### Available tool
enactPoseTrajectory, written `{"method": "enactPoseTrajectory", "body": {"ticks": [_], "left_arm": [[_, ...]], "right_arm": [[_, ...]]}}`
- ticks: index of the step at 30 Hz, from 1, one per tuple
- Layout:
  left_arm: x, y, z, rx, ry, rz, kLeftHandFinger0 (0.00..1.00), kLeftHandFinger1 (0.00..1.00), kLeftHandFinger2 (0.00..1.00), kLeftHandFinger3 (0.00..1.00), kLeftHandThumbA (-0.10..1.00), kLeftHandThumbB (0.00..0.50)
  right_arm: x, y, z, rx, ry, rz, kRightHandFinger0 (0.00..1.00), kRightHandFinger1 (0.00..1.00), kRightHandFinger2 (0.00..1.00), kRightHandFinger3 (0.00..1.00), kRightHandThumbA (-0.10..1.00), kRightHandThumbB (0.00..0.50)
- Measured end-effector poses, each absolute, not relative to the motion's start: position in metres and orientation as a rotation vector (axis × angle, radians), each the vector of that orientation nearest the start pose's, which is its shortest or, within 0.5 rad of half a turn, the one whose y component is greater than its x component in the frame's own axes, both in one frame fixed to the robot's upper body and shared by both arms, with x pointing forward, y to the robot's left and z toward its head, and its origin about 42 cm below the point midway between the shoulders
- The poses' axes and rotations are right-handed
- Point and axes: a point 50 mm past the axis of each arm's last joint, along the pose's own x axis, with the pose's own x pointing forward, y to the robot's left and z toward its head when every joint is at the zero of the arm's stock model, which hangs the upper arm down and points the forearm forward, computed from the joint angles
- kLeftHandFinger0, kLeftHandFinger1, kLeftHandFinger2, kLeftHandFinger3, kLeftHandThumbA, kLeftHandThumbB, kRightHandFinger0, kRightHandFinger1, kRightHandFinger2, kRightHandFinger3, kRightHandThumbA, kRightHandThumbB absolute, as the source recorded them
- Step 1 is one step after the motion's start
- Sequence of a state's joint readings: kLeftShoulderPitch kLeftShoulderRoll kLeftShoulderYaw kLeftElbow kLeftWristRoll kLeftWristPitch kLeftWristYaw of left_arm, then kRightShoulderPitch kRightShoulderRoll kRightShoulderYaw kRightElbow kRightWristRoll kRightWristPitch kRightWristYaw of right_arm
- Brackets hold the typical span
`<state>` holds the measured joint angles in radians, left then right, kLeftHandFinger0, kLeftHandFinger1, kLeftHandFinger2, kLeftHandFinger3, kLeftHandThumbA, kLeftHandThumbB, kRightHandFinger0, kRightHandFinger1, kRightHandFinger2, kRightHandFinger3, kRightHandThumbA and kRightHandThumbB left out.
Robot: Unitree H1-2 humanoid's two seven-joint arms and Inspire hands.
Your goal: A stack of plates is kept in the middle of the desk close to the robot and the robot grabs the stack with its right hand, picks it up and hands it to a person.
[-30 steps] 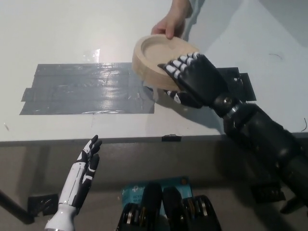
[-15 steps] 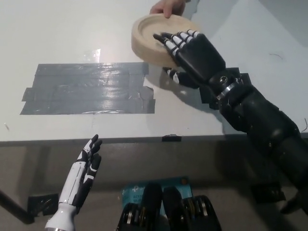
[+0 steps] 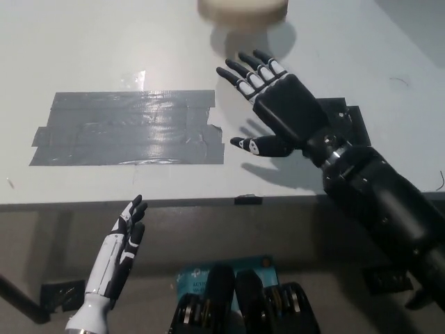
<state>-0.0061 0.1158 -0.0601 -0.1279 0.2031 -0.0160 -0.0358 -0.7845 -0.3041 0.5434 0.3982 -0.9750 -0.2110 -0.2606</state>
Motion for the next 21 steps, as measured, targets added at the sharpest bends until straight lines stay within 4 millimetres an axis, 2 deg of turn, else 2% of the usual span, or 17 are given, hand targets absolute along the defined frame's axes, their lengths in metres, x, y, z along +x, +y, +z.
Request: {"method": "enactPoseTrajectory", "body": {"ticks": [3, 4, 7, 8, 11, 12, 13, 14, 15, 17, 18, 19, 21], "left_arm": [[0.284, 0.225, 0.132, 0.317, -0.144, -0.093, 1.0, 1.0, 1.0, 1.0, 0.94, 0.0], [0.284, 0.225, 0.132, 0.317, -0.144, -0.093, 1.0, 1.0, 1.0, 1.0, 0.93, 0.0], [0.284, 0.225, 0.132, 0.317, -0.142, -0.093, 1.0, 1.0, 1.0, 1.0, 0.94, 0.0], [0.285, 0.225, 0.132, 0.317, -0.141, -0.093, 1.0, 1.0, 1.0, 1.0, 0.94, 0.0], [0.285, 0.225, 0.131, 0.316, -0.139, -0.093, 1.0, 1.0, 1.0, 1.0, 0.94, 0.0], [0.285, 0.225, 0.131, 0.317, -0.137, -0.092, 1.0, 1.0, 1.0, 1.0, 0.95, 0.0], [0.285, 0.225, 0.131, 0.317, -0.137, -0.092, 1.0, 1.0, 1.0, 1.0, 0.95, 0.0], [0.285, 0.225, 0.131, 0.316, -0.137, -0.092, 1.0, 1.0, 1.0, 1.0, 0.95, 0.0], [0.285, 0.225, 0.131, 0.316, -0.137, -0.092, 1.0, 1.0, 1.0, 1.0, 0.96, 0.0], [0.285, 0.225, 0.131, 0.315, -0.136, -0.092, 1.0, 1.0, 1.0, 1.0, 0.96, 0.0], [0.285, 0.225, 0.131, 0.315, -0.136, -0.092, 1.0, 1.0, 1.0, 1.0, 0.96, 0.0], [0.284, 0.225, 0.13, 0.316, -0.134, -0.092, 1.0, 1.0, 1.0, 1.0, 0.96, 0.0], [0.283, 0.226, 0.129, 0.316, -0.132, -0.091, 1.0, 1.0, 1.0, 1.0, 0.97, 0.0]], "right_arm": [[0.449, -0.139, 0.266, -1.366, -0.909, 0.265, 1.0, 1.0, 1.0, 1.0, 0.86, 0.5], [0.446, -0.141, 0.267, -1.361, -0.911, 0.262, 1.0, 1.0, 1.0, 1.0, 0.77, 0.5], [0.428, -0.149, 0.267, -1.331, -0.918, 0.256, 1.0, 1.0, 1.0, 1.0, 0.79, 0.5], [0.416, -0.154, 0.265, -1.304, -0.921, 0.252, 1.0, 1.0, 1.0, 1.0, 0.81, 0.497], [0.396, -0.16, 0.259, -1.262, -0.916, 0.249, 1.0, 1.0, 1.0, 1.0, 0.77, 0.487], [0.38, -0.164, 0.251, -1.227, -0.904, 0.253, 1.0, 1.0, 1.0, 1.0, 0.74, 0.492], [0.376, -0.165, 0.249, -1.219, -0.898, 0.256, 1.0, 1.0, 1.0, 1.0, 0.74, 0.494], [0.36, -0.169, 0.241, -1.182, -0.882, 0.263, 1.0, 1.0, 1.0, 1.0, 0.74, 0.496], [0.355, -0.17, 0.238, -1.17, -0.874, 0.264, 1.0, 1.0, 1.0, 1.0, 0.74, 0.491], [0.322, -0.178, 0.226, -1.087, -0.845, 0.269, 1.0, 1.0, 1.0, 1.0, 0.78, 0.496], [0.316, -0.179, 0.225, -1.072, -0.84, 0.268, 1.0, 1.0, 1.0, 1.0, 0.81, 0.484], [0.297, -0.184, 0.216, -1.023, -0.807, 0.269, 1.0, 1.0, 1.0, 1.0, 0.84, 0.453], [0.278, -0.189, 0.203, -0.974, -0.748, 0.274, 1.0, 1.0, 1.0, 1.0, 0.9, 0.358]]}}
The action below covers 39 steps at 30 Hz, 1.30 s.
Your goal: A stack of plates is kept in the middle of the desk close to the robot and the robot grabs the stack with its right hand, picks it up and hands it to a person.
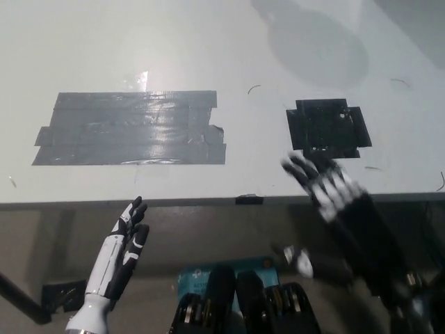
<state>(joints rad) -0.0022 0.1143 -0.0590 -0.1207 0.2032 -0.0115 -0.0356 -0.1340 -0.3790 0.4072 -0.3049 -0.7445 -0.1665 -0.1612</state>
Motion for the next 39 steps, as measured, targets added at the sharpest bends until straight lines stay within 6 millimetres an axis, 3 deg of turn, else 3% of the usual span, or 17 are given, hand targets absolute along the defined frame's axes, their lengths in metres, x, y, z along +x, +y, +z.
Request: {"method": "enactPoseTrajectory", "body": {"ticks": [4, 5, 6, 7, 9, 18, 39], "left_arm": [[0.282, 0.226, 0.128, 0.315, -0.128, -0.091, 1.0, 1.0, 1.0, 1.0, 1.0, 0.0], [0.282, 0.226, 0.128, 0.315, -0.127, -0.091, 1.0, 1.0, 1.0, 1.0, 1.0, 0.0], [0.28, 0.226, 0.127, 0.314, -0.122, -0.091, 1.0, 1.0, 1.0, 1.0, 1.0, 0.0], [0.28, 0.226, 0.126, 0.314, -0.121, -0.091, 1.0, 1.0, 1.0, 1.0, 1.0, 0.0], [0.278, 0.226, 0.125, 0.313, -0.115, -0.09, 1.0, 1.0, 1.0, 1.0, 1.0, 0.0], [0.274, 0.227, 0.122, 0.312, -0.107, -0.088, 1.0, 1.0, 1.0, 1.0, 1.0, 0.0], [0.25, 0.228, 0.106, 0.301, -0.059, -0.082, 1.0, 1.0, 1.0, 1.0, 0.92, 0.0]], "right_arm": [[0.252, -0.199, 0.175, -0.865, -0.607, 0.269, 1.0, 1.0, 1.0, 1.0, 1.0, 0.297], [0.249, -0.2, 0.171, -0.848, -0.585, 0.266, 1.0, 1.0, 1.0, 1.0, 0.98, 0.321], [0.243, -0.203, 0.16, -0.806, -0.53, 0.26, 1.0, 1.0, 1.0, 1.0, 1.0, 0.393], [0.242, -0.204, 0.157, -0.794, -0.516, 0.256, 1.0, 1.0, 1.0, 1.0, 1.0, 0.411], [0.241, -0.205, 0.144, -0.749, -0.457, 0.246, 1.0, 1.0, 1.0, 1.0, 1.0, 0.368], [0.25, -0.203, 0.098, -0.52, -0.259, 0.184, 1.0, 1.0, 1.0, 1.0, 1.0, 0.33], [0.245, -0.208, 0.085, -0.409, -0.204, 0.207, 1.0, 1.0, 1.0, 1.0, 1.0, 0.355]]}}
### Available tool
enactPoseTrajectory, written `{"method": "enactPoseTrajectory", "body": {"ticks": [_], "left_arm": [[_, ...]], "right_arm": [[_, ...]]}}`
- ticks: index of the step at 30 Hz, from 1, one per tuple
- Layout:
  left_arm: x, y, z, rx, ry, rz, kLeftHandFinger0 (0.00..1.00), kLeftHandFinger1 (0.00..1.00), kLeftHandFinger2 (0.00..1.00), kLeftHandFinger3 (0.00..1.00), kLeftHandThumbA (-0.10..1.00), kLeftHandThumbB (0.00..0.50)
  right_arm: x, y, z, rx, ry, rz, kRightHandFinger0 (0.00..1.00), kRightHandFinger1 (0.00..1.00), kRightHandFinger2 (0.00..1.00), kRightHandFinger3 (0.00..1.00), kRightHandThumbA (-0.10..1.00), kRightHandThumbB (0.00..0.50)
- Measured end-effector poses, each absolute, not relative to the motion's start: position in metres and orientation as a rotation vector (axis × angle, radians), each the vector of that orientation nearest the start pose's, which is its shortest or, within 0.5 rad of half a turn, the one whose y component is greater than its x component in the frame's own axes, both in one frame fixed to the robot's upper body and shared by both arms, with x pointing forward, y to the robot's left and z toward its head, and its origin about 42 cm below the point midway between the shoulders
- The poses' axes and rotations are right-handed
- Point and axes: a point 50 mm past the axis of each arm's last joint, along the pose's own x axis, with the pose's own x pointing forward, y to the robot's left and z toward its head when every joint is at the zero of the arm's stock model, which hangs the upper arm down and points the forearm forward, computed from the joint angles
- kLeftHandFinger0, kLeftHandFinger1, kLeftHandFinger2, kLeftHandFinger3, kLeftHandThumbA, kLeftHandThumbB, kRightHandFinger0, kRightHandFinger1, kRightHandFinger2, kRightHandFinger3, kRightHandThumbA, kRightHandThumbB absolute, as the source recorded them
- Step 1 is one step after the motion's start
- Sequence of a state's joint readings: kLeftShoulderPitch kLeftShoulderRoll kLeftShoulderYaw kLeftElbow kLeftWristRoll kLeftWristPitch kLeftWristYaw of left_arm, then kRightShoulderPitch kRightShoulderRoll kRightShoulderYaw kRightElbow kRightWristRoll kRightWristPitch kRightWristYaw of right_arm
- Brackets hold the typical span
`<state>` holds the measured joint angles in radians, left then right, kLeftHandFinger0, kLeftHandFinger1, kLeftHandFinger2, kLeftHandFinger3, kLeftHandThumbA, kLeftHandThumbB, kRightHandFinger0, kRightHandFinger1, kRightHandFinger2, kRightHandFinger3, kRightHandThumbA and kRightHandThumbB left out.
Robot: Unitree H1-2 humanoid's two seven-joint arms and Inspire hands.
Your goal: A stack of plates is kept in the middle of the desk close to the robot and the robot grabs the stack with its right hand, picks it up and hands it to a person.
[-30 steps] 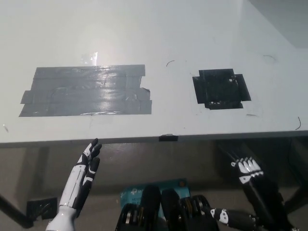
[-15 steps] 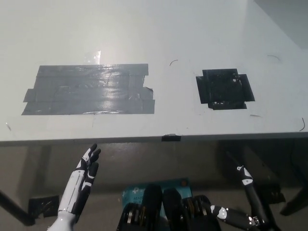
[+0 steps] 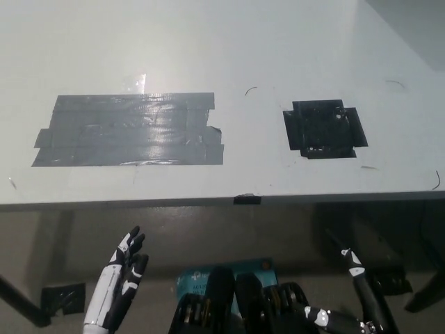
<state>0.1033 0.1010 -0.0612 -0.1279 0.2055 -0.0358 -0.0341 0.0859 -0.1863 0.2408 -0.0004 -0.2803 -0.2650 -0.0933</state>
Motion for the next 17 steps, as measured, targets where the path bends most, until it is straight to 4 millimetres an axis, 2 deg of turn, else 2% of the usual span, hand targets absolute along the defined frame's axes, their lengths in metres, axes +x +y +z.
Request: {"method": "enactPoseTrajectory", "body": {"ticks": [2, 8, 11, 13, 17], "left_arm": [[0.25, 0.227, 0.106, 0.301, -0.06, -0.082, 1.0, 1.0, 1.0, 1.0, 0.92, 0.0], [0.25, 0.227, 0.106, 0.302, -0.061, -0.082, 1.0, 1.0, 1.0, 1.0, 0.89, 0.0], [0.251, 0.227, 0.107, 0.301, -0.063, -0.081, 1.0, 1.0, 1.0, 1.0, 0.89, 0.0], [0.252, 0.227, 0.107, 0.301, -0.065, -0.082, 1.0, 1.0, 1.0, 1.0, 0.89, 0.0], [0.252, 0.226, 0.107, 0.298, -0.065, -0.081, 1.0, 1.0, 1.0, 1.0, 0.89, 0.0]], "right_arm": [[0.246, -0.208, 0.086, -0.409, -0.205, 0.21, 1.0, 1.0, 1.0, 1.0, 1.0, 0.359], [0.247, -0.205, 0.089, -0.404, -0.216, 0.22, 1.0, 1.0, 1.0, 1.0, 1.0, 0.318], [0.25, -0.198, 0.098, -0.376, -0.245, 0.221, 1.0, 1.0, 1.0, 1.0, 1.0, 0.308], [0.252, -0.194, 0.103, -0.354, -0.261, 0.216, 1.0, 1.0, 1.0, 1.0, 1.0, 0.272], [0.256, -0.185, 0.111, -0.295, -0.287, 0.202, 1.0, 1.0, 1.0, 1.0, 1.0, 0.289]]}}
